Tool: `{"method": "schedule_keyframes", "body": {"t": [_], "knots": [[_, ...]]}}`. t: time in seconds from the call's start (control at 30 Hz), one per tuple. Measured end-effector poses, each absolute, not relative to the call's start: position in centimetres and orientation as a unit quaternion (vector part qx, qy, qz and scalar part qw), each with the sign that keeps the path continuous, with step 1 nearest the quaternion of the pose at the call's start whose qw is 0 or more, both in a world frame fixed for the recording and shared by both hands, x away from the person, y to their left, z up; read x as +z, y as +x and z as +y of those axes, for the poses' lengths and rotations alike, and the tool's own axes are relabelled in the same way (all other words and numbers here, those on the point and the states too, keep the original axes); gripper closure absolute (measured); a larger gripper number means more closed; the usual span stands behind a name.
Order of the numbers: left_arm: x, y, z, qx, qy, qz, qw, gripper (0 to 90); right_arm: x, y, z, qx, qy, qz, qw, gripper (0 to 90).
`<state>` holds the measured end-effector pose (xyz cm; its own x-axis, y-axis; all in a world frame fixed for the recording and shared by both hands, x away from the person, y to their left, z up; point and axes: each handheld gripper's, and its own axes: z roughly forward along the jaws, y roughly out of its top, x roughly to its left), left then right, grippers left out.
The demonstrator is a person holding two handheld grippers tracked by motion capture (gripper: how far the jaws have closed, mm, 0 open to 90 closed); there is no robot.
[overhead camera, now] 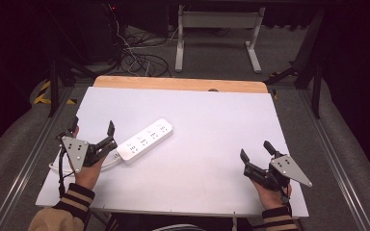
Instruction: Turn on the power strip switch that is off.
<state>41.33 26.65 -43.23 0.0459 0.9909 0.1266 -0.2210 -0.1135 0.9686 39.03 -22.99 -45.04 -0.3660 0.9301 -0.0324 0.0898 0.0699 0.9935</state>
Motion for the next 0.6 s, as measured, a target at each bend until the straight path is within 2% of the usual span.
{"method": "schedule_keyframes", "body": {"t": [0.4,0.6], "knots": [[-43.27,41.29,26.73,0.569,0.483,0.398,0.534,0.3,-44.97,38.98,-22.97,0.547,0.407,0.619,0.389,16.1],[-43.30,41.28,26.77,0.572,0.483,0.398,0.531,0.3,-44.75,38.76,-22.95,0.560,0.397,0.607,0.401,8.5]]}}
